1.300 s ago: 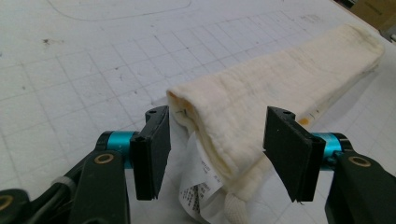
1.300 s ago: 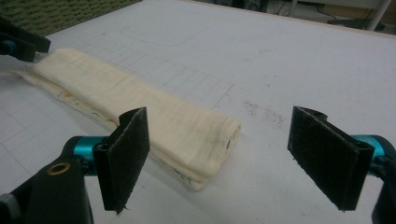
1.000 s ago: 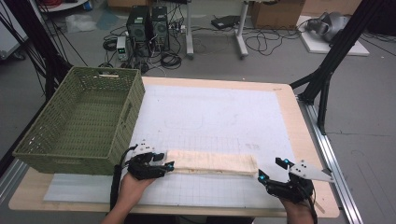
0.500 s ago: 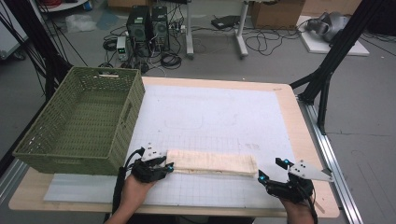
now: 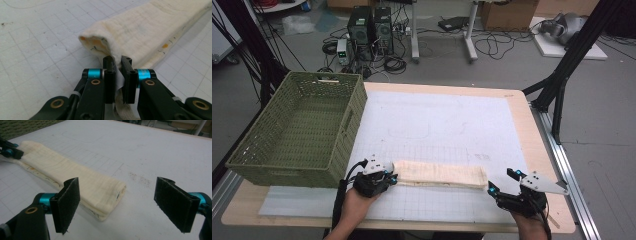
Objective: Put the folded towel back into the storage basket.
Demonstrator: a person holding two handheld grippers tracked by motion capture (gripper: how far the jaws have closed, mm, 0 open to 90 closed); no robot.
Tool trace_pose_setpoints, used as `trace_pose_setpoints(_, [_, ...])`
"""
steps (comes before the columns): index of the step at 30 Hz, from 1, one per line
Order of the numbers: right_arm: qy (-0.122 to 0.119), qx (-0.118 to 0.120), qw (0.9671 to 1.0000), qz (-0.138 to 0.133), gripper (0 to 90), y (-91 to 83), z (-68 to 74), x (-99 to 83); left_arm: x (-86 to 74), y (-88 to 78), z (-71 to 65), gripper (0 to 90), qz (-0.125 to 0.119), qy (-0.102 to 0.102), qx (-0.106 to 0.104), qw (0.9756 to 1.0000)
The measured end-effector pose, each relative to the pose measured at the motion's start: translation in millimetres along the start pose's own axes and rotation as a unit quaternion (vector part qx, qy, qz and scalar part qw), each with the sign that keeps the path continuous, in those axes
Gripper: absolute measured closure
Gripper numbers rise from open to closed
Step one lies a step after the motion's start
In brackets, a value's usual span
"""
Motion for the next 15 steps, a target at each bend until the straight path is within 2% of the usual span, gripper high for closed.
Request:
trace_pose_setpoints(7, [0.027, -0.011, 0.9995, 0.013, 19.5, 11.0, -4.2, -5.3, 3.8, -7.1, -1.1, 82.4, -0.028, -0.001, -0.017, 0.9995])
trace_pose_setpoints(12, [0.047, -0.008, 0.9977, 0.048, 20.4, 31.2, -5.0, -16.0, 4.4, -10.3, -1.0, 82.2, -0.036, -0.005, -0.022, 0.9991])
trace_pose_setpoints(15, [0.046, -0.004, 0.9973, 0.057, 23.9, 35.1, -3.9, -18.9, 4.2, -11.7, -0.9, 82.1, -0.037, -0.006, -0.024, 0.9990])
Point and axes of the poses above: each handheld gripper's, and its own axes: y roughly forward along the jaws, x roughly out of its top, z roughly to its left, the point moved 6 cm from there along y, roughly forward along the jaws, and after that the axes turned 12 degrees about -y, right-handed, at the moved point
